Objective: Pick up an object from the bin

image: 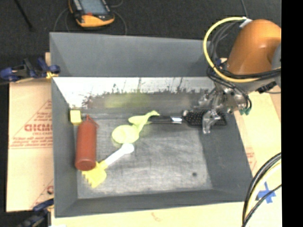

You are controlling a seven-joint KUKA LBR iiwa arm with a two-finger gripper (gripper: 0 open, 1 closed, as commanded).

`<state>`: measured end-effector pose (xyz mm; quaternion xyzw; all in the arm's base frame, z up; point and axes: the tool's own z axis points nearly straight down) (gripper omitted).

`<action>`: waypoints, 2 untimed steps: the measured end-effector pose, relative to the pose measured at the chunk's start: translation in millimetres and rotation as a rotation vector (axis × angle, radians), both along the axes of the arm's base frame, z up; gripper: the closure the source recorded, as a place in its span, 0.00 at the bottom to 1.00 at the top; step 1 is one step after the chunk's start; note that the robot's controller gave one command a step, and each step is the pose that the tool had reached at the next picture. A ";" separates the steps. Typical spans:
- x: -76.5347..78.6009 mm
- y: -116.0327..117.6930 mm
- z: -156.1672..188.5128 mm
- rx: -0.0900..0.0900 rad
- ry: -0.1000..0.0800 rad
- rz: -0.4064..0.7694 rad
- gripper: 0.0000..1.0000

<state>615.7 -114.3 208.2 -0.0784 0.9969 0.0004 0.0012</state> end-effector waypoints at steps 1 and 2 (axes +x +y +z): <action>0.0 0.0 0.0 0.000 0.000 0.000 1.00; 0.0 0.0 0.0 0.000 0.000 -0.001 1.00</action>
Offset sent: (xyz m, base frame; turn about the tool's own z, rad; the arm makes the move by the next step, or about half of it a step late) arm 0.0000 0.0000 0.0000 0.0000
